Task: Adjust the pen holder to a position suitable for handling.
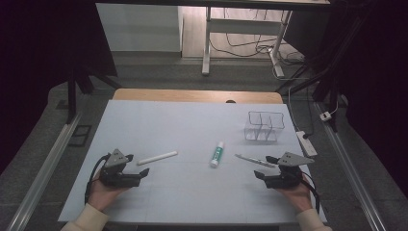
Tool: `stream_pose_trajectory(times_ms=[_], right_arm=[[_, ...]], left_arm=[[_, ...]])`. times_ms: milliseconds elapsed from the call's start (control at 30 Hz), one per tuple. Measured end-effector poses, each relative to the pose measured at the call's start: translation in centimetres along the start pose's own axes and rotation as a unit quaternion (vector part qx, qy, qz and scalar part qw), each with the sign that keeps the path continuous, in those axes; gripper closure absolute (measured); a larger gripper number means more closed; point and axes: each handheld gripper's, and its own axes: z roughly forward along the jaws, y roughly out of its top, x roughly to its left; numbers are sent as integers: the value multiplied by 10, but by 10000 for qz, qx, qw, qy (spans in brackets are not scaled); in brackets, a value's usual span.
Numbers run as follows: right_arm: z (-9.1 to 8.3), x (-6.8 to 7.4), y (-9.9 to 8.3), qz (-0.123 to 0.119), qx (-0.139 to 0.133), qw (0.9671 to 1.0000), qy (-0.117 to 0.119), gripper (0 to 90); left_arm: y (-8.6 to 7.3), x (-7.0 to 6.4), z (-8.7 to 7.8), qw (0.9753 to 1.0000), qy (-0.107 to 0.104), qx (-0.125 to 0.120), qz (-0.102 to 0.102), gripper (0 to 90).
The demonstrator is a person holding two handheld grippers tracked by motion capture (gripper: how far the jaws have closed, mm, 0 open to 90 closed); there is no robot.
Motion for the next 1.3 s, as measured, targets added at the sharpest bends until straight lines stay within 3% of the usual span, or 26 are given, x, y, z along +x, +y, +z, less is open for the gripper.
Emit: stream_pose_trajectory(times_ms=[500,833,1300], right_arm=[[0,3,0,-144,99,9998,-105,232],[3,6,1,-190,148,9997,-47,245],[3,1,8,-59,108,9997,-205,258]], left_arm=[[0,0,0,9999,-129,64,-35,180],[0,0,-1,9998,-189,68,-32,184],[0,-1,-1,9997,-222,62,-8,186]])
